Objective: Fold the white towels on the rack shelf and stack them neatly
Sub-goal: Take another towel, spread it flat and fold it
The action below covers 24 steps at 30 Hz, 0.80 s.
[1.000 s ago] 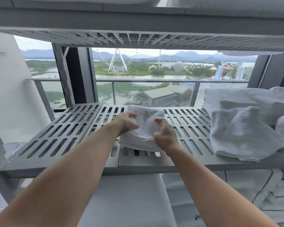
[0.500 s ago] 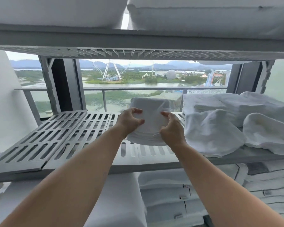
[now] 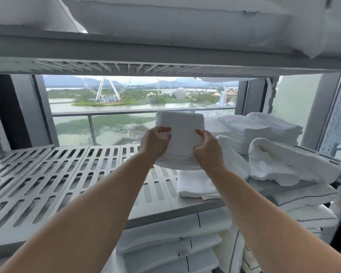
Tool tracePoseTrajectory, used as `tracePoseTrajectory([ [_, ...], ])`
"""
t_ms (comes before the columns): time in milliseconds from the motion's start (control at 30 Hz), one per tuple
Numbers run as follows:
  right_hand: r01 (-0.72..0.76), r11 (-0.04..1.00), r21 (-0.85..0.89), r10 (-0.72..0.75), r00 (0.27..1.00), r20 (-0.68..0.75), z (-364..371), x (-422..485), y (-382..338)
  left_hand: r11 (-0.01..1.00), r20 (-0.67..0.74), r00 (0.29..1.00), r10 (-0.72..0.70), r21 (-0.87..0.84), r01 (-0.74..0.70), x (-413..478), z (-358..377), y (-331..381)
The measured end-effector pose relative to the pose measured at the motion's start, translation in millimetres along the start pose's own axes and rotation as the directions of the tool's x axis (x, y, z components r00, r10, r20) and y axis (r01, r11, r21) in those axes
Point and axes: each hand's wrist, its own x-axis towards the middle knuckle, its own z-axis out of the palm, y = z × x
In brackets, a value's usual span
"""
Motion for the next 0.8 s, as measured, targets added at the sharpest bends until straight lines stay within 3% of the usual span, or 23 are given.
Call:
tracePoseTrajectory([
  [467, 0.007, 0.999, -0.031, -0.011, 0.992, -0.125, -38.0, 140.9, 22.4, 0.973, -0.047, 0.994, 0.101, -0.206, -0.109, 109.3, 82.6, 46.8],
  [800, -0.006, 0.998, 0.07, 0.011, 0.997, -0.075, -51.5, 213.3, 64.1, 0.973, -0.105, 0.991, 0.082, -0.208, -0.102, 141.2, 141.2, 58.2],
])
